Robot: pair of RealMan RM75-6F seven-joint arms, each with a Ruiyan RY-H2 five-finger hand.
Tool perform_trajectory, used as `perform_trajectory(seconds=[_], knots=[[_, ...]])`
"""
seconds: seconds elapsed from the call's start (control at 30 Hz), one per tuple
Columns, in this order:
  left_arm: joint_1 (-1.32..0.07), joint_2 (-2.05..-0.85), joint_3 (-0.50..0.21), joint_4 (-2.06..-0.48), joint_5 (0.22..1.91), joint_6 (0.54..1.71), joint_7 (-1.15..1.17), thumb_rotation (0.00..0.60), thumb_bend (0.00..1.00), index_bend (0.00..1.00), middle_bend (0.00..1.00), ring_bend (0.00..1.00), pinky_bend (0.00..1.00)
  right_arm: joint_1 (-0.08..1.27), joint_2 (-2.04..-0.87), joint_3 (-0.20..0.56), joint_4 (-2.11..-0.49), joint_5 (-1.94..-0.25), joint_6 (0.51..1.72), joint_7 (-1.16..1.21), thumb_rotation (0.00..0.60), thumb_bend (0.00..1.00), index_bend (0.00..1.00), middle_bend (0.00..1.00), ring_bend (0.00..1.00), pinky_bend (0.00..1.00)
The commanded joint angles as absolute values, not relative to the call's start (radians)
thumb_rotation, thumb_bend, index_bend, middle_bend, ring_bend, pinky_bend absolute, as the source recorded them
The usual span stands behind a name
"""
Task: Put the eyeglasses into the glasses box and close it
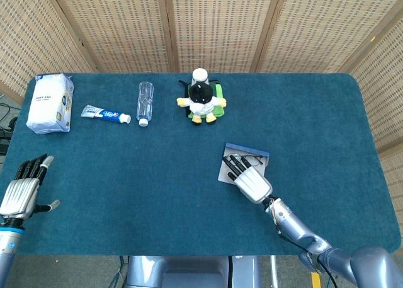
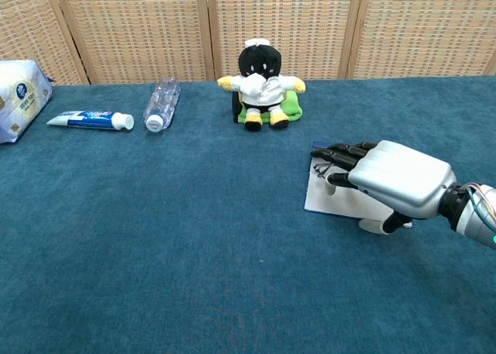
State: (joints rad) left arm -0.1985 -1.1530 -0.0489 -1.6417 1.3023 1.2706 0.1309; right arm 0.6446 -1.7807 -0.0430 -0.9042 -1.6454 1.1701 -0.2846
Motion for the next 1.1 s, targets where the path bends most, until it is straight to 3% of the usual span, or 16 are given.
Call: perform_trajectory(seconds=[0.03, 0.17, 0.57, 0.8, 0.93, 1.1], knots=[[-0.198, -1.153, -0.049, -1.642, 1.302, 1.271, 0.132, 0.6, 0.03, 0.0, 0.0, 0.0, 0.0, 0.645, -1.786, -0.042, -0.892, -1.647, 1.168, -0.284, 0.6, 0.42, 0.33, 0.0, 0.0, 0.2], [-0.199, -1.154, -0.049, -1.641, 1.302, 1.271, 0.133, 0.6, 0.03, 0.0, 0.0, 0.0, 0.0, 0.642, -1.804, -0.032, -0.861, -1.65, 1.186, -0.277, 0.6, 0.48, 0.34, 0.0, 0.0, 0.2], [-0.199, -1.154, -0.049, -1.641, 1.299, 1.269, 0.134, 0.6, 0.03, 0.0, 0.0, 0.0, 0.0, 0.666, -1.824, 0.036, -0.823, -1.618, 1.195, -0.252, 0.6, 0.48, 0.34, 0.0, 0.0, 0.2], [-0.2, -1.155, -0.049, -1.642, 1.3, 1.268, 0.134, 0.6, 0.03, 0.0, 0.0, 0.0, 0.0, 0.696, -1.829, 0.082, -0.808, -1.567, 1.133, -0.263, 0.6, 0.47, 0.35, 0.0, 0.0, 0.2], [-0.2, -1.154, -0.048, -1.642, 1.301, 1.269, 0.133, 0.6, 0.03, 0.0, 0.0, 0.0, 0.0, 0.699, -1.832, 0.085, -0.8, -1.549, 1.103, -0.263, 0.6, 0.47, 0.38, 0.0, 0.0, 0.2], [-0.201, -1.154, -0.048, -1.643, 1.301, 1.267, 0.133, 0.6, 0.03, 0.0, 0.0, 0.0, 0.0, 0.699, -1.831, 0.078, -0.796, -1.549, 1.099, -0.254, 0.6, 0.47, 0.5, 0.0, 0.0, 0.2]])
